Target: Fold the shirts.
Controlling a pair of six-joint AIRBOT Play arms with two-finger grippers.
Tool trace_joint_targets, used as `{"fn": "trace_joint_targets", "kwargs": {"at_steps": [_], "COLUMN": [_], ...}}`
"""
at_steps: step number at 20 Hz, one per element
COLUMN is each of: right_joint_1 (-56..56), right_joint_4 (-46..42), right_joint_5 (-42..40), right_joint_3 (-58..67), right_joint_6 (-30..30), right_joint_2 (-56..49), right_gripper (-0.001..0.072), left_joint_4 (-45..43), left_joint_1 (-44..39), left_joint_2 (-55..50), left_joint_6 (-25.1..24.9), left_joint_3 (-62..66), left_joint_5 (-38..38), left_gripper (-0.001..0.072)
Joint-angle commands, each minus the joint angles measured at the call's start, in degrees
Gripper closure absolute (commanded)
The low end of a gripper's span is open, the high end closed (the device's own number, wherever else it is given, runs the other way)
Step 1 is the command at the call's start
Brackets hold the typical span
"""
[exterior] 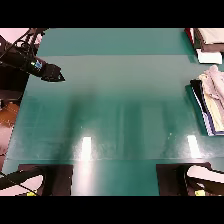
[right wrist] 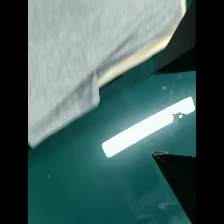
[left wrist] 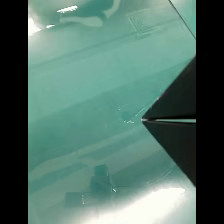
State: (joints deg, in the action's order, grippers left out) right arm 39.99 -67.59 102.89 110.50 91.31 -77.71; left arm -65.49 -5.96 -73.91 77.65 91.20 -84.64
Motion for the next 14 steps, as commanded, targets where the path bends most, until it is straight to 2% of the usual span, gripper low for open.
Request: {"fn": "trace_joint_targets", "kwargs": {"at_steps": [1, 3, 4, 5, 6, 7, 11, 14], "right_joint_1": [-6.6, -14.4, -18.1, -21.9, -25.3, -28.2, -36.6, -38.7], "right_joint_4": [18.4, 18.1, 18.0, 18.1, 18.0, 18.0, 18.0, 18.0], "right_joint_5": [0.6, 0.4, -0.1, -1.1, -2.3, -3.3, -5.4, -5.4], "right_joint_3": [0.0, 0.0, 0.0, 0.0, 0.0, 0.0, 0.0, 0.0], "right_joint_6": [0.2, 0.2, 0.1, 0.1, -0.7, -1.4, -1.5, -1.5], "right_joint_2": [0.0, 0.0, -0.1, -0.1, -0.2, -0.2, -0.2, -0.2], "right_gripper": [0.0158, 0.0161, 0.0235, 0.0426, 0.0580, 0.0690, 0.0697, 0.0697], "left_joint_4": [0.2, 0.2, 0.2, 0.2, 0.2, 0.2, 0.2, 0.2], "left_joint_1": [0.0, 0.0, 0.0, 0.0, 0.0, 0.0, 0.0, 0.0], "left_joint_2": [0.0, 0.0, 0.0, 0.0, 0.0, 0.0, 0.0, 0.0], "left_joint_6": [0.2, 0.2, 0.2, 0.2, 0.2, 0.1, 0.2, 0.1], "left_joint_3": [0.0, 0.0, 0.0, 0.0, 0.0, 0.0, 0.0, 0.0], "left_joint_5": [-1.0, -0.2, 0.7, 1.5, 2.3, 3.0, 5.3, 6.3], "left_gripper": [0.0685, 0.0685, 0.0685, 0.0685, 0.0685, 0.0684, 0.0685, 0.0685]}}
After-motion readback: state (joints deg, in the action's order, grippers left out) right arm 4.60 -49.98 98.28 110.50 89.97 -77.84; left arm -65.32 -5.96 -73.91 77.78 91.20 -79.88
